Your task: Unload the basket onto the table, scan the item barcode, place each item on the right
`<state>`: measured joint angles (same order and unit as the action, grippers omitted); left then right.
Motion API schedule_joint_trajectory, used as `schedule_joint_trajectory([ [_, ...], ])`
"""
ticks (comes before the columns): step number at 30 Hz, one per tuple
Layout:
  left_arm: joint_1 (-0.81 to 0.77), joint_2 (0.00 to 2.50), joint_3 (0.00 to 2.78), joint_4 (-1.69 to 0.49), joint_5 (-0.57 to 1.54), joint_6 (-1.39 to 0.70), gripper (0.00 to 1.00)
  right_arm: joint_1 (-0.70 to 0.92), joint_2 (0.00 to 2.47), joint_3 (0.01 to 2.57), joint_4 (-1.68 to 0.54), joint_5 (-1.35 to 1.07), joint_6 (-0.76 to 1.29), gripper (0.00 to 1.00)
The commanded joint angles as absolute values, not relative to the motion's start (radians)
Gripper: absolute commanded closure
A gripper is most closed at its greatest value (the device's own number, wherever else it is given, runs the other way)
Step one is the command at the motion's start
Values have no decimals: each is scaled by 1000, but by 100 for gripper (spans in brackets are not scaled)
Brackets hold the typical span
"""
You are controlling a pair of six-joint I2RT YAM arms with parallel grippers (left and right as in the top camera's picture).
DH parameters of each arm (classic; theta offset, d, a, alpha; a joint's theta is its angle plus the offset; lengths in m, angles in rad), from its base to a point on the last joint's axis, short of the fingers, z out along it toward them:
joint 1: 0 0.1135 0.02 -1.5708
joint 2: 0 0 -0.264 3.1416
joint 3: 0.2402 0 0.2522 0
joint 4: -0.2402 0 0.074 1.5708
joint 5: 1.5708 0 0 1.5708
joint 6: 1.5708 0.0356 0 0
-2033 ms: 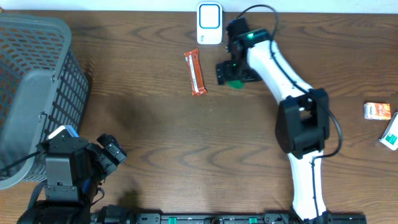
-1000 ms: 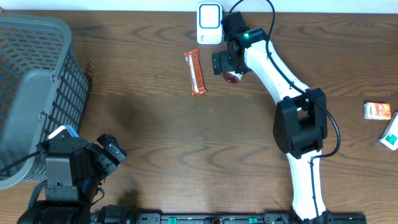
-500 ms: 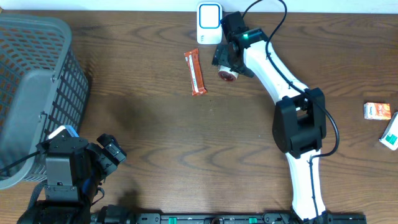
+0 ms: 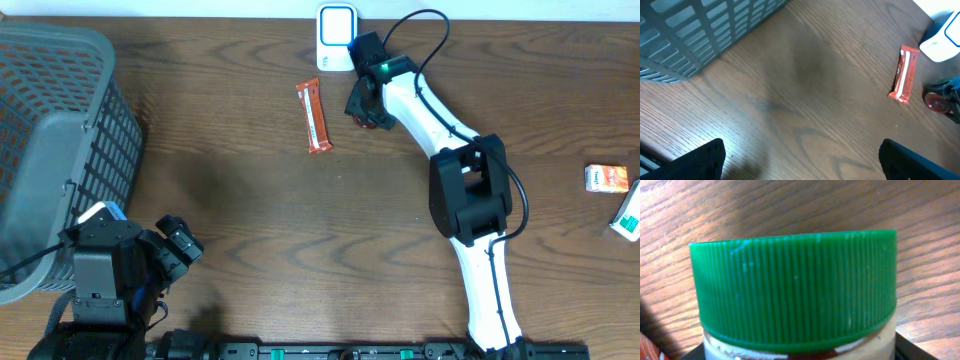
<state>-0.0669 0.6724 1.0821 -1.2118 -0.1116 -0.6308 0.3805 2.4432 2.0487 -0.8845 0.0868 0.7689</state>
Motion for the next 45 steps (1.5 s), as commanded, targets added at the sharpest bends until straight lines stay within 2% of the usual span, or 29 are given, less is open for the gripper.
schedule_joint_trajectory([
  [1, -63, 672, 1095, -1215, -124, -621, 2, 353, 2443, 2066, -888, 107, 738, 47],
  [6, -63, 672, 1095, -1215, -125, -621, 2, 315, 2426, 2068, -969, 107, 708, 49],
  [12, -63, 672, 1095, -1215, -124, -621, 2, 209, 2334, 2068, -1115, 109, 659, 56],
  [23, -63, 672, 1095, -1215, -124, -621, 2, -91, 2239, 2066, -1353, 268, 519, 51],
  [31, -63, 672, 1095, -1215, -124, -621, 2, -347, 2239, 2065, -1319, 273, 473, 52],
  [36, -63, 672, 1095, -1215, -124, -622, 2, -468, 2241, 2065, -1259, 280, 474, 49],
  [45, -63, 672, 1095, -1215, -124, -621, 2, -657, 2289, 2065, -1212, 273, 475, 51],
])
